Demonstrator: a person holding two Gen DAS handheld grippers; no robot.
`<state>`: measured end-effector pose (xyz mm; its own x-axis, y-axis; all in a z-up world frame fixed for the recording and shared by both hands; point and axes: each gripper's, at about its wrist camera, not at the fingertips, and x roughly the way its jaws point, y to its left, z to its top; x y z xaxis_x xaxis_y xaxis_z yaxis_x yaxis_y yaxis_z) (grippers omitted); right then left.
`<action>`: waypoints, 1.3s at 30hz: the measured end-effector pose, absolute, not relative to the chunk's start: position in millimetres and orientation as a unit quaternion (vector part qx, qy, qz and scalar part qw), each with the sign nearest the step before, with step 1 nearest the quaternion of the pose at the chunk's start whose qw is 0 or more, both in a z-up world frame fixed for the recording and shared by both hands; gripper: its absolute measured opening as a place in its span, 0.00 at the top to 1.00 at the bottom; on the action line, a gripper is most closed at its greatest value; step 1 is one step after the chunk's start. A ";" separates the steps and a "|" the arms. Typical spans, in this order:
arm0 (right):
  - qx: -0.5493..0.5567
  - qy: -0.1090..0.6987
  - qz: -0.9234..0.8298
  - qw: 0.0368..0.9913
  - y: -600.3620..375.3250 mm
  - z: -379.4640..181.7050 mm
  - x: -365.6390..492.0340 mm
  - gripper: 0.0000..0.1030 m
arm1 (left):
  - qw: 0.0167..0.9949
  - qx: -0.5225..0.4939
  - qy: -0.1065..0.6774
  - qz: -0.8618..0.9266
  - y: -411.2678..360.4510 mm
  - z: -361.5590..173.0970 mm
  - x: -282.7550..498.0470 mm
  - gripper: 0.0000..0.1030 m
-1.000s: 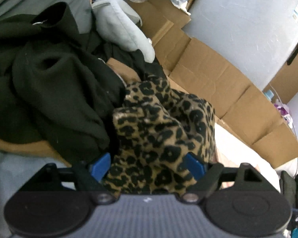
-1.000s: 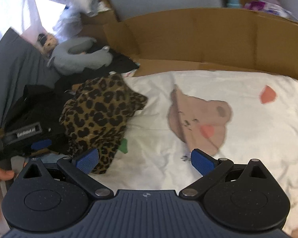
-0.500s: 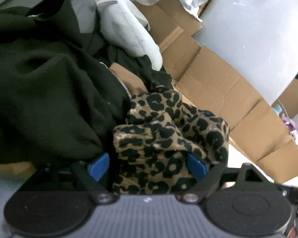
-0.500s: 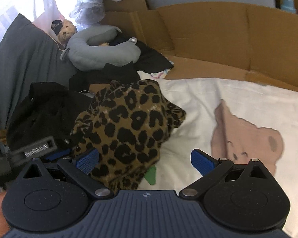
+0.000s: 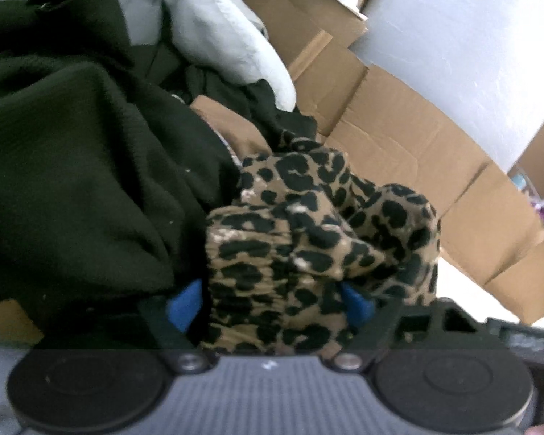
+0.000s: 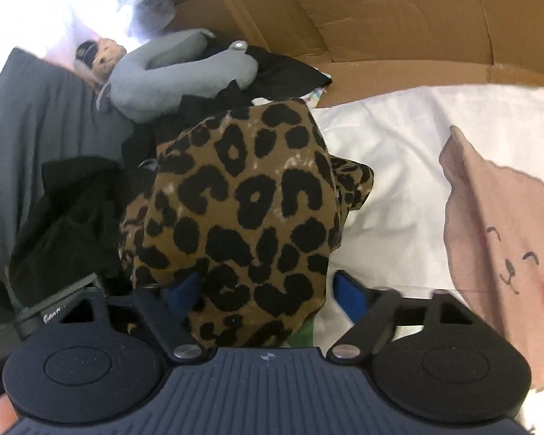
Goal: Fold clothes
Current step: 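Close the right gripper on the leopard garment while the left gripper grasps it too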
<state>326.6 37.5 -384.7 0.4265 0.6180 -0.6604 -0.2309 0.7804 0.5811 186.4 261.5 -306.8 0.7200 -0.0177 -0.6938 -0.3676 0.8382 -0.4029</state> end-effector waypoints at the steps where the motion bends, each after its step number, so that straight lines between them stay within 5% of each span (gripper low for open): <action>1: 0.209 0.473 0.259 0.816 37.4 -385.7 328.0 0.69 | 0.888 -0.268 0.361 0.099 261.4 -307.7 186.7 0.42; 2: 0.208 0.480 0.254 0.814 36.4 -385.8 328.8 0.88 | 0.888 -0.268 0.361 0.099 261.3 -308.6 187.0 0.44; 5: 0.205 0.478 0.259 0.814 27.7 -378.0 326.1 0.98 | 0.888 -0.271 0.358 0.096 259.1 -305.0 184.0 0.48; 20: 0.081 0.514 0.348 0.780 -18.5 -304.5 276.0 1.00 | 0.898 -0.252 0.358 0.048 233.8 -244.4 152.6 0.57; 39: 0.108 0.497 0.401 0.762 -86.4 -239.1 164.6 1.00 | 0.901 -0.230 0.368 0.002 182.6 -173.6 91.3 0.74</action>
<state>164.6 -86.4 -239.1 0.1842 0.7189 -0.6702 -0.5043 0.6544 0.5634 91.3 182.6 -173.6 0.7290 -0.1652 -0.6643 -0.1739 0.8939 -0.4131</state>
